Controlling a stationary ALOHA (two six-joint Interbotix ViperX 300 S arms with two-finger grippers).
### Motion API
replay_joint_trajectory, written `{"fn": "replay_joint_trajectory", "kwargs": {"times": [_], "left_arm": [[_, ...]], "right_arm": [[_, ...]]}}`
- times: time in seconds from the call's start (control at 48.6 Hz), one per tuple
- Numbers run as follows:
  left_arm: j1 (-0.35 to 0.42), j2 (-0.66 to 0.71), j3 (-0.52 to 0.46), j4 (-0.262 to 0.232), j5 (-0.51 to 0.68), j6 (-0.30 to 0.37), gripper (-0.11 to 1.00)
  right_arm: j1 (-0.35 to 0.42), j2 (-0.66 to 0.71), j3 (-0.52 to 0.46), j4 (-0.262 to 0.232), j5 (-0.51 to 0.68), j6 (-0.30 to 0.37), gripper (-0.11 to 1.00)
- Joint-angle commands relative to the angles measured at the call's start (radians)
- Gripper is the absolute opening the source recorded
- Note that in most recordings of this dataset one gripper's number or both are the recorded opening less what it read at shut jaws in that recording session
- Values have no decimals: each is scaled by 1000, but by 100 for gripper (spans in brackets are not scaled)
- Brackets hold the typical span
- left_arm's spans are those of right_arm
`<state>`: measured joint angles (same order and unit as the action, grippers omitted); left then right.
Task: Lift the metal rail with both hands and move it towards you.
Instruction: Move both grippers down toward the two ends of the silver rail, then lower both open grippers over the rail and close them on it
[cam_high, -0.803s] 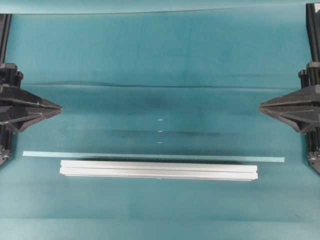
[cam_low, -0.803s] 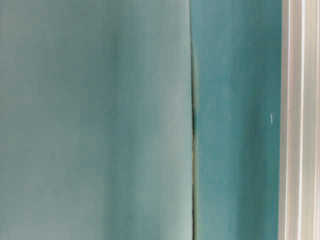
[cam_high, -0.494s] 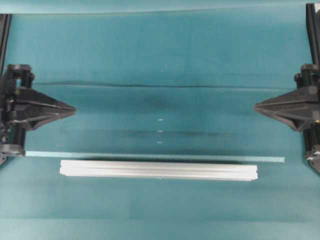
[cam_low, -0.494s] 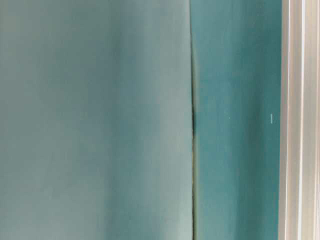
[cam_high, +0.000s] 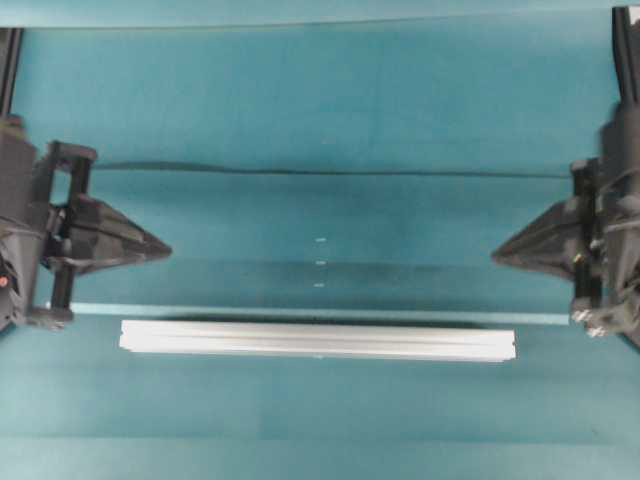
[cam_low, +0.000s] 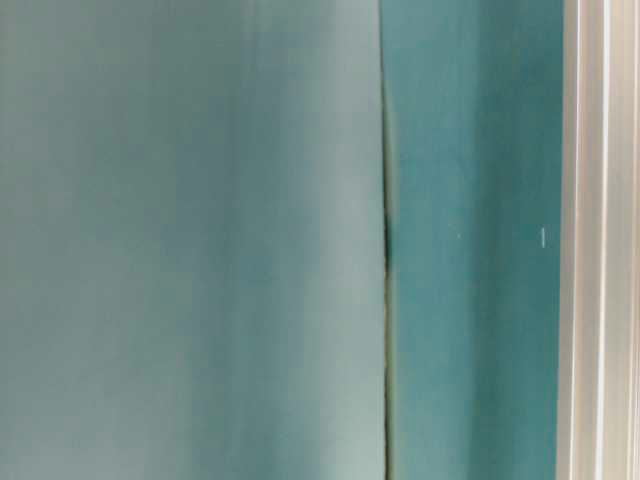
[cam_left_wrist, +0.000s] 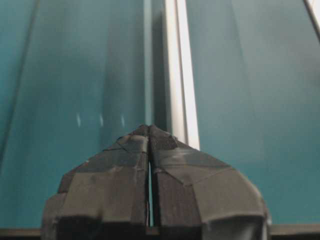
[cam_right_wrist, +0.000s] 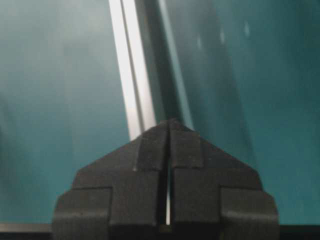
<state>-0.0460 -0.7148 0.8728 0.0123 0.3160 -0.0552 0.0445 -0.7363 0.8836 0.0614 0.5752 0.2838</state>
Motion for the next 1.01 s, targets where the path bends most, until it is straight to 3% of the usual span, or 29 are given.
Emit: {"fn": "replay_joint_trajectory", "kwargs": {"times": [0.0, 0.371, 0.556, 0.988], "left_arm": [[-6, 26, -57, 2, 54, -14, -3], [-46, 249, -207, 2, 331, -132, -3], [-48, 347, -279, 8, 488, -143, -3], [-64, 410, -293, 8, 495, -141, -3]], "right_arm": [[21, 54, -52, 3, 54, 0, 0], [75, 325, -218, 3, 279, -5, 0], [77, 417, -284, -5, 400, -11, 0], [84, 494, -291, -6, 407, -12, 0]]}}
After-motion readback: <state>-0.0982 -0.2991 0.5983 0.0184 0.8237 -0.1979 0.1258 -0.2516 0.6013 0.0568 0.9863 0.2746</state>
